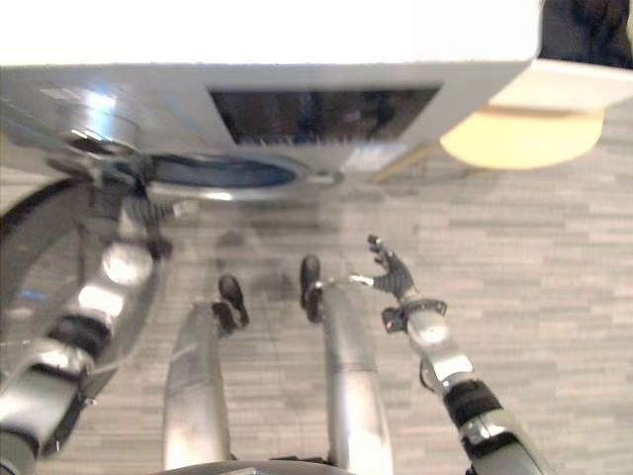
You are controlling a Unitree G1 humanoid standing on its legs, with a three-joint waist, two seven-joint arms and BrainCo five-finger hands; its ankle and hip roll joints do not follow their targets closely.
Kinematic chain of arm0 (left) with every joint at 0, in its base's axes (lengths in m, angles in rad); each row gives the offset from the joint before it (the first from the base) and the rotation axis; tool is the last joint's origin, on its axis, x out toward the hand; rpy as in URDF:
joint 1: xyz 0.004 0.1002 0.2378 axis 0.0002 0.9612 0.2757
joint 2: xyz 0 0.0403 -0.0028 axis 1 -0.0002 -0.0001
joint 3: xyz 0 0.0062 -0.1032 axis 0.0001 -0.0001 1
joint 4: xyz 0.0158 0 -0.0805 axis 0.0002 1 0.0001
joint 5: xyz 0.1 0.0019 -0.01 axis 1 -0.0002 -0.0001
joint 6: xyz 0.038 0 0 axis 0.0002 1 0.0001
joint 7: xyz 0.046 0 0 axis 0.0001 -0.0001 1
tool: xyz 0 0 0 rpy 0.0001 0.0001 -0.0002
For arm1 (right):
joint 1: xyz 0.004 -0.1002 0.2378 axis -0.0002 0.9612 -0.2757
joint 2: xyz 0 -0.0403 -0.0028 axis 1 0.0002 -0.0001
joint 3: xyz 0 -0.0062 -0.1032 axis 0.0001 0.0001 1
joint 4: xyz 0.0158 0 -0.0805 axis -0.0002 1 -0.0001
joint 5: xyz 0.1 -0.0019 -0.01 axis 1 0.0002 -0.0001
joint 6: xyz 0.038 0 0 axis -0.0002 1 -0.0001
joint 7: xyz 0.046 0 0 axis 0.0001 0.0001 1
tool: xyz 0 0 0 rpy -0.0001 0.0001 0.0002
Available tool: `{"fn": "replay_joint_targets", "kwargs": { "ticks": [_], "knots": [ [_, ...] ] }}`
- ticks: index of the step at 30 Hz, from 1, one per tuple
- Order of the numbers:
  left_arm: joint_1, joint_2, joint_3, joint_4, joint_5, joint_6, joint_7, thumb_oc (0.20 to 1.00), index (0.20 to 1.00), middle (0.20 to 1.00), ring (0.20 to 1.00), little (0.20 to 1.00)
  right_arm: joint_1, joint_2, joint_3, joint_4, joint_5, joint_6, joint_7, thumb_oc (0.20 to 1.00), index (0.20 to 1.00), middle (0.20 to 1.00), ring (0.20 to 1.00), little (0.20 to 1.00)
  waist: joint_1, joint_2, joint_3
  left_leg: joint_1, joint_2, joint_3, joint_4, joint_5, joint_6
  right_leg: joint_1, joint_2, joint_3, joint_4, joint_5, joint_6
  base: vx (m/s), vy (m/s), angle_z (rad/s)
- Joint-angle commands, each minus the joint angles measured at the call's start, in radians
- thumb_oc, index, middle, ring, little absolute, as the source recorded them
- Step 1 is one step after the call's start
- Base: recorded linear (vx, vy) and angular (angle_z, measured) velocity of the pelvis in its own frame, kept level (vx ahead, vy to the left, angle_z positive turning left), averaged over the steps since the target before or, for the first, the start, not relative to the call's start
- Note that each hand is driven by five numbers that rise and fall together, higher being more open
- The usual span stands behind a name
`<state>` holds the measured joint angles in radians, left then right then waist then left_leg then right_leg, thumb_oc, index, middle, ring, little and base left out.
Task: Grab the laundry basket,head to the washer,open it,put in the laundry and shut it.
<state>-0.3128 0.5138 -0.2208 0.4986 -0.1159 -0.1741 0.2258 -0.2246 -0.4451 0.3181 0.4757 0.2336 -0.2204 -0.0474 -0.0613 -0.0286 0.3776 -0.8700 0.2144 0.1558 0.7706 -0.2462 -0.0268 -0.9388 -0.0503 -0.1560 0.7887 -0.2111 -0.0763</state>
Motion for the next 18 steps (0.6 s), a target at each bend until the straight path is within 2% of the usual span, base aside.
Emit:
{"fn": "replay_joint_targets", "kwargs": {
  "ticks": [1,4,5,6,7,8,9,10,15,16,17,18],
  "knots": [
    [0.073,-0.042,-0.053,0.11,-0.066,-0.063,-0.066,1.0,1.0,1.0,1.0,1.0,0.079,-0.02,0.03,0.079,-0.086,-0.002,-0.008,1.0,1.0,1.0,1.0,1.0,0.0,0.012,-0.103,0.176,0.004,-0.009,-0.254,0.118,-0.004,0.236,-0.026,0.035,-0.254,0.011,0.114,0.15,0.065,0.26],
    [0.168,-0.082,-0.046,0.144,-0.086,-0.061,-0.095,1.0,1.0,1.0,1.0,1.0,0.104,-0.008,0.031,0.121,-0.092,0.002,0.002,1.0,1.0,1.0,1.0,1.0,0.014,0.002,-0.09,0.348,-0.027,0.004,-0.356,0.134,-0.007,0.405,-0.018,0.045,-0.381,0.045,0.131,0.12,0.069,0.17],
    [0.198,-0.099,-0.048,0.171,-0.085,-0.059,-0.104,1.0,1.0,1.0,1.0,1.0,0.112,0.001,0.03,0.138,-0.092,0.007,0.007,1.0,1.0,1.0,1.0,1.0,0.022,-0.001,-0.09,0.407,-0.046,-0.006,-0.386,0.138,-0.008,0.468,-0.013,0.054,-0.426,0.055,0.137,0.1,0.104,-0.18],
    [0.218,-0.119,-0.052,0.198,-0.087,-0.057,-0.113,1.0,1.0,1.0,1.0,1.0,0.12,0.006,0.026,0.154,-0.086,0.007,0.012,1.0,1.0,1.0,1.0,1.0,0.033,-0.012,-0.087,0.467,-0.072,-0.016,-0.434,0.166,-0.004,0.532,-0.011,0.058,-0.49,0.091,0.138,0.18,0.132,-0.56],
    [0.249,-0.153,-0.063,0.259,-0.078,-0.053,-0.126,1.0,1.0,1.0,1.0,1.0,0.143,0.018,0.011,0.187,-0.077,0.008,0.02,1.0,1.0,1.0,1.0,1.0,0.039,-0.023,-0.103,0.576,-0.112,-0.058,-0.5,0.165,-0.016,0.648,-0.004,0.076,-0.577,0.106,0.149,0.12,0.097,-0.86],
    [0.249,-0.153,-0.062,0.26,-0.078,-0.053,-0.126,1.0,1.0,1.0,1.0,1.0,0.143,0.018,0.011,0.187,-0.077,0.008,0.02,1.0,1.0,1.0,1.0,1.0,0.039,-0.024,-0.104,0.577,-0.113,-0.058,-0.505,0.169,-0.015,0.648,-0.004,0.075,-0.58,0.109,0.148,0.2,0.114,-0.98],
    [0.258,-0.169,-0.067,0.286,-0.069,-0.051,-0.13,1.0,1.0,1.0,1.0,1.0,0.153,0.022,0.007,0.204,-0.081,0.01,0.021,1.0,1.0,1.0,1.0,1.0,0.04,-0.026,-0.12,0.626,-0.132,-0.075,-0.539,0.167,-0.02,0.694,0.002,0.086,-0.612,0.118,0.155,0.26,0.188,-0.58],
    [0.272,-0.206,-0.083,0.347,-0.045,-0.04,-0.146,1.0,1.0,1.0,1.0,1.0,0.188,0.041,-0.016,0.257,-0.082,0.022,0.029,1.0,1.0,1.0,1.0,1.0,0.025,-0.021,-0.18,0.745,-0.151,-0.05,-0.629,0.165,-0.017,0.784,0.004,0.115,-0.687,0.148,0.172,0.33,0.237,-0.26],
    [0.252,-0.245,-0.128,0.404,0.023,-0.031,-0.149,1.0,1.0,1.0,1.0,1.0,0.23,0.077,-0.039,0.291,-0.069,0.032,0.027,1.0,1.0,1.0,1.0,1.0,0.0,-0.007,-0.248,0.875,-0.178,0.03,-0.742,0.167,0.001,0.84,-0.001,0.168,-0.741,0.18,0.198,0.15,0.144,-0.72],
    [0.24,-0.251,-0.151,0.393,0.049,-0.033,-0.146,1.0,1.0,1.0,1.0,1.0,0.236,0.089,-0.041,0.28,-0.062,0.034,0.026,1.0,1.0,1.0,1.0,1.0,-0.013,-0.001,-0.251,0.905,-0.182,0.076,-0.771,0.166,0.012,0.825,0.002,0.192,-0.721,0.189,0.209,-0.09,0.084,-1.24],
    [0.204,-0.259,-0.179,0.385,0.071,-0.039,-0.128,1.0,1.0,1.0,1.0,1.0,0.227,0.105,-0.044,0.266,-0.057,0.034,0.016,1.0,1.0,1.0,1.0,1.0,-0.017,0.01,-0.242,0.922,-0.176,0.157,-0.803,0.171,0.019,0.778,-0.016,0.138,-0.696,0.205,0.234,-0.1,0.051,-1.63],
    [0.204,-0.259,-0.179,0.385,0.071,-0.039,-0.128,1.0,1.0,1.0,1.0,1.0,0.227,0.105,-0.044,0.266,-0.057,0.034,0.016,1.0,1.0,1.0,1.0,1.0,-0.017,0.009,-0.243,0.921,-0.176,0.157,-0.803,0.171,0.019,0.777,-0.016,0.139,-0.696,0.205,0.234,-0.14,-0.037,-2.25]
  ]
}}
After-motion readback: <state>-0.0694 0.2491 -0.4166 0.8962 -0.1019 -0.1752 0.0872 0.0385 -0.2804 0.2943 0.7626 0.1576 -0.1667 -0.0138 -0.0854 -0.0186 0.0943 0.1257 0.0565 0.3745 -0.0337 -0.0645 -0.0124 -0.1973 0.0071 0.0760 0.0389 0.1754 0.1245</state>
